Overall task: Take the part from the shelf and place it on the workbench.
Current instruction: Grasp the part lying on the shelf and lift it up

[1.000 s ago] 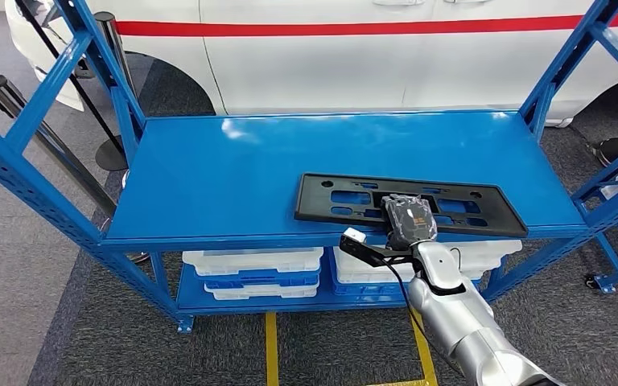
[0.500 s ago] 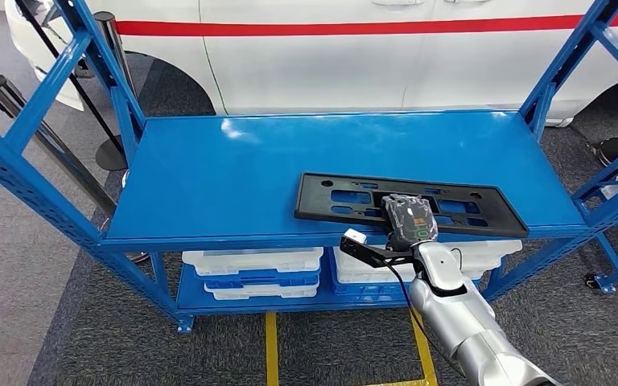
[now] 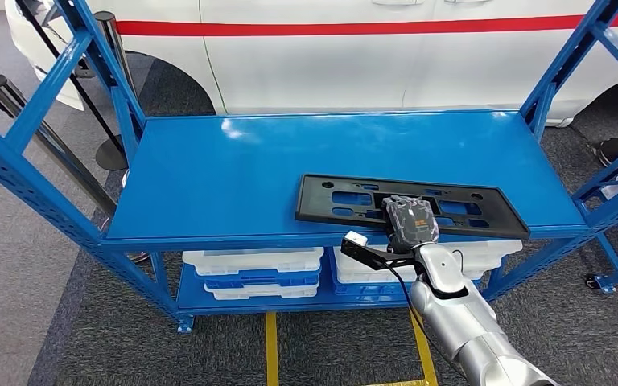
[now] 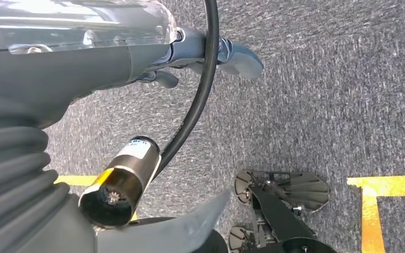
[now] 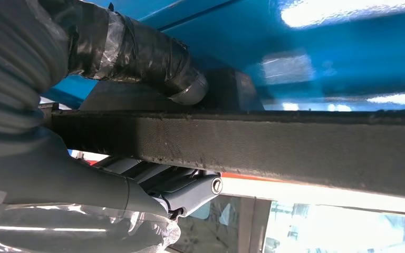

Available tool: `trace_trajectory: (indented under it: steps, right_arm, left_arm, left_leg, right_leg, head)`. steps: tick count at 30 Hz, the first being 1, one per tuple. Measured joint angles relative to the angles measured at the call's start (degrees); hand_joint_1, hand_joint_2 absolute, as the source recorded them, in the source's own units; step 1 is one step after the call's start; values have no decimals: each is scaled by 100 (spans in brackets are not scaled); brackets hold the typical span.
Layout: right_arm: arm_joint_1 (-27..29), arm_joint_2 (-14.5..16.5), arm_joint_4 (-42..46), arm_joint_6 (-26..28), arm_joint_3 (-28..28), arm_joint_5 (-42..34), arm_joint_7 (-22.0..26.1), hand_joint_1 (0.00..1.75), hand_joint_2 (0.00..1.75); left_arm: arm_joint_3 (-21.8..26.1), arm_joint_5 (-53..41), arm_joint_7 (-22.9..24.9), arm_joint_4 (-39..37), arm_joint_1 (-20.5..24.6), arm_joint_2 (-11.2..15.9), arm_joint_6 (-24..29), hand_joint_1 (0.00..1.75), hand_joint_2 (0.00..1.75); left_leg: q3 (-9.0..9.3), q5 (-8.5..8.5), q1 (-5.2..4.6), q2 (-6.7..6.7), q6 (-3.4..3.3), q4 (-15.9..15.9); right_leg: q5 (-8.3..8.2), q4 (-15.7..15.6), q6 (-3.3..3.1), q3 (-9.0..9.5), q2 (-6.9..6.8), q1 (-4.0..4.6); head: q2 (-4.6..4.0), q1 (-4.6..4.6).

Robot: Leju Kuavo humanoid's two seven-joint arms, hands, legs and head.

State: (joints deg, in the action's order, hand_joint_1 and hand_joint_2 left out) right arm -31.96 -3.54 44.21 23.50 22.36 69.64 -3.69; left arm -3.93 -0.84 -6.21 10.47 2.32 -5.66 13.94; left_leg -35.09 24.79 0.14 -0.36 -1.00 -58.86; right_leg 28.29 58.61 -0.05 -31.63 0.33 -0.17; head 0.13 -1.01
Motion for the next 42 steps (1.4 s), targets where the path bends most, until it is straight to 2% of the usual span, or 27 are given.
trace_trajectory:
  steps: [14,21,24,28,30,42]
  right_arm:
    - [74,-49,97,106,2,13,44,173,175]
    - [268,-51,313,840,2,177,232,173,175]
    - [363,-54,438,1166,11,479,211,173,175]
    - [591,-127,835,1528,80,1656,-50,173,175]
    - [703,-189,1069,1553,103,1937,-104,173,175]
    - [906,-380,1613,1559,254,2024,-134,173,175]
  left_arm:
    - [69,4,-3,-1,1,0,381,0,175]
    - [108,11,-63,0,3,1,326,0,175]
    - [111,-10,-66,0,4,2,304,0,175]
    - [114,-131,-178,0,5,1,201,0,175]
    - [113,-166,-250,0,6,1,85,0,175]
    - [107,-219,-340,0,6,2,-63,0,175]
  left_leg:
    - [-1,0,0,0,0,0]
    - [-3,1,0,0,0,0]
    - [-5,1,0,0,0,0]
    - [-6,1,0,0,0,1]
    - [-7,1,0,0,0,1]
    - [-9,1,-1,0,0,2]
  right_leg:
    - [0,0,0,-1,0,0]
    - [0,0,0,-5,1,0]
    - [2,0,1,-6,0,0]
    - [2,0,2,-8,0,0]
    - [3,0,2,-9,0,0]
    - [3,0,2,-10,0,0]
  head:
    - [0,0]
    - [0,0]
    - [0,0]
    - [0,0]
    - [0,0]
    - [0,0]
